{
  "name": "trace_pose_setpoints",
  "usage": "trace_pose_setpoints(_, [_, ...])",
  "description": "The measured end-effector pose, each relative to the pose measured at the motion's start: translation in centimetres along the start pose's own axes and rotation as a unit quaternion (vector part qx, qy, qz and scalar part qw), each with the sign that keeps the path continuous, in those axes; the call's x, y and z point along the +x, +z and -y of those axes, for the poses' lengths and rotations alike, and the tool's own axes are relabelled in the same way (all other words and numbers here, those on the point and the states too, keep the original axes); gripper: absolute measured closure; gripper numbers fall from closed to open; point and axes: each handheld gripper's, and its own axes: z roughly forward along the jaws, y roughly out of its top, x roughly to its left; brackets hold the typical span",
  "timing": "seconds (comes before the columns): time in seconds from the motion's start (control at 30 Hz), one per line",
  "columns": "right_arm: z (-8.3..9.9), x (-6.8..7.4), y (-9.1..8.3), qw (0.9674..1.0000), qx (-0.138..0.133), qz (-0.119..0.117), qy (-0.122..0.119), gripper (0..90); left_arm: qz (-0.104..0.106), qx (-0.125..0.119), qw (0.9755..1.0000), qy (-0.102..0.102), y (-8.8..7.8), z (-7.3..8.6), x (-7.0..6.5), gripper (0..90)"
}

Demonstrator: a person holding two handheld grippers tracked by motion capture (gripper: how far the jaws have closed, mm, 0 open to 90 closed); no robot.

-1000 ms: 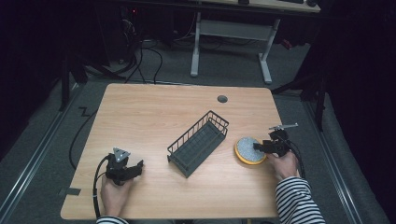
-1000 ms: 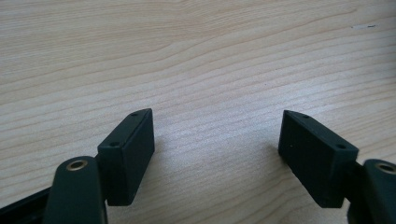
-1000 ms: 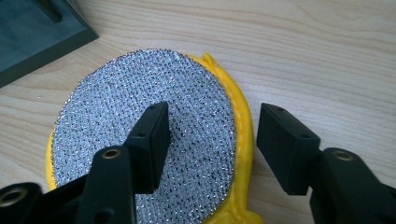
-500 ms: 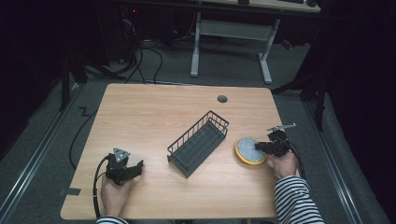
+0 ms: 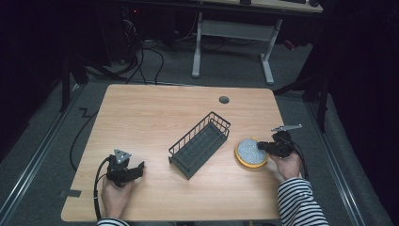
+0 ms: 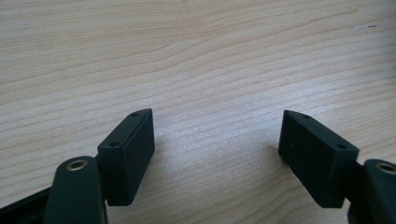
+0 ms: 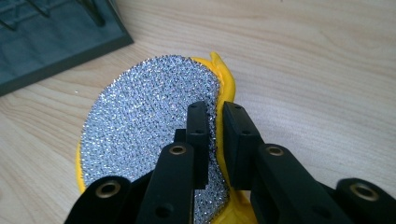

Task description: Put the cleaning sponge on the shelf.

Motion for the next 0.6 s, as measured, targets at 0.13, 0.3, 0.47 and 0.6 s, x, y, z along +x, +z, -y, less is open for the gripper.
trace_pose_setpoints(0.13, [-0.1, 0.2, -1.1, 0.9997, -0.024, -0.003, -0.007, 82.2, 0.0, 0.0, 1.0, 0.0, 0.0, 0.0, 0.0, 27.4])
trace_pose_setpoints(0.3, [-0.8, 0.4, -2.4, 0.9989, -0.045, -0.011, -0.008, 82.3, 0.0, 0.0, 1.0, 0.0, 0.0, 0.0, 0.0, 27.3])
trace_pose_setpoints(0.47, [-1.9, 0.9, -3.8, 0.9977, -0.063, -0.017, -0.017, 82.3, -0.001, 0.0, 1.0, 0.0, 0.0, 0.0, 0.0, 27.3])
trace_pose_setpoints(0.6, [-2.7, 1.2, -4.7, 0.9966, -0.077, -0.024, -0.019, 82.3, -0.001, 0.0, 1.0, 0.0, 0.0, 0.0, 0.0, 27.4])
